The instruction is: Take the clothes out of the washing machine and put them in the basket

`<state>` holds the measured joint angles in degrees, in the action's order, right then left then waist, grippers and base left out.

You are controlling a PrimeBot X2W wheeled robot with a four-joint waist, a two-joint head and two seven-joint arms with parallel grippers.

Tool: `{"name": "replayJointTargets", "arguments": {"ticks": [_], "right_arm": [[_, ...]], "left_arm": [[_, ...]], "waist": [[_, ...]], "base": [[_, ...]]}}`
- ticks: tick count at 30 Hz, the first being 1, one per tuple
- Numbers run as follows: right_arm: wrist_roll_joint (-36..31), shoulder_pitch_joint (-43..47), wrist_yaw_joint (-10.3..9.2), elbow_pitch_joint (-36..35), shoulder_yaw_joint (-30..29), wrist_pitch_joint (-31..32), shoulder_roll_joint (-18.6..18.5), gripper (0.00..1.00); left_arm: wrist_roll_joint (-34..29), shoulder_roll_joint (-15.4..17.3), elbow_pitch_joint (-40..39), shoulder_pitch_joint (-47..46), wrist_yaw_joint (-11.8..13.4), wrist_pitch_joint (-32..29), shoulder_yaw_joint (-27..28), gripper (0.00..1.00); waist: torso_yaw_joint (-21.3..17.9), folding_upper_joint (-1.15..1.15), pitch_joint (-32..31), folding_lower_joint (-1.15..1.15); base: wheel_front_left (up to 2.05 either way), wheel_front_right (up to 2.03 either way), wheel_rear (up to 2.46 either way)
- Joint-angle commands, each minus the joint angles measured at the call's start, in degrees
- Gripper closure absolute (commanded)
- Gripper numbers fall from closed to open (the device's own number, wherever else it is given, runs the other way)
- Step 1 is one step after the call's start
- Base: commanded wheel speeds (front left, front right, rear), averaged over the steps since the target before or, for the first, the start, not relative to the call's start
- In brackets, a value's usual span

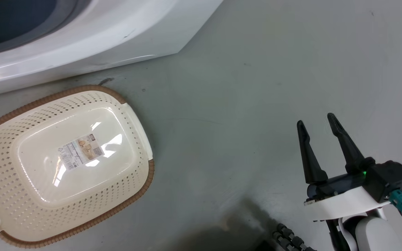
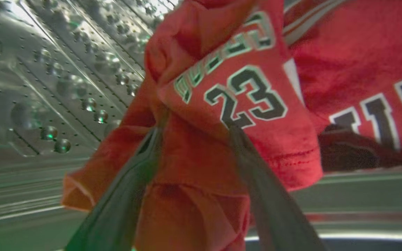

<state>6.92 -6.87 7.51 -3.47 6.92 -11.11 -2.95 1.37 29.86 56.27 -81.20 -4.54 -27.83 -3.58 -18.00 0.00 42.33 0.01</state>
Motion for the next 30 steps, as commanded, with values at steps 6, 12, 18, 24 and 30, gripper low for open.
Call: {"name": "replayJointTargets", "arguments": {"ticks": [6, 12, 18, 24, 30], "right_arm": [[0.90, 0.43, -0.03, 0.45, 0.94, -0.61, 0.14, 0.00], [1.36, -0.40, -0.03, 0.73, 1.33, -0.58, 0.14, 0.00], [1.32, -0.76, -0.03, 1.30, 1.02, -0.38, 0.14, 0.00], [1.04, -1.02, -0.03, 1.87, 0.16, -0.09, 0.13, 0.00], [0.68, -0.73, -0.03, 2.04, -1.19, 0.62, 0.13, 0.00]], "left_arm": [[0.78, 1.54, -2.38, 1.84, 1.94, -6.51, 0.66, 0.95], [1.33, 2.23, -5.70, 4.81, 3.82, -7.21, 1.20, 1.00], [1.59, 2.43, -11.89, 7.83, 4.64, -1.36, 0.89, 1.00], [2.25, 1.05, -14.75, 12.19, 4.70, 10.76, 0.38, 1.00], [4.06, -2.20, -13.44, 17.35, 5.01, 24.14, 0.31, 1.00]], "waist": [[-0.96, 0.00, 0.49, -0.01], [-1.33, 0.00, 0.34, -0.01], [-1.10, 0.00, -0.40, -0.01], [-0.20, 0.00, -3.54, -0.01], [1.16, 0.00, -8.12, -0.01]], "base": [[0.00, 0.00, 0.00], [0.00, 0.00, 0.00], [0.00, 0.00, 0.00], [0.00, 0.00, 0.00], [0.00, 0.00, 0.00]]}}
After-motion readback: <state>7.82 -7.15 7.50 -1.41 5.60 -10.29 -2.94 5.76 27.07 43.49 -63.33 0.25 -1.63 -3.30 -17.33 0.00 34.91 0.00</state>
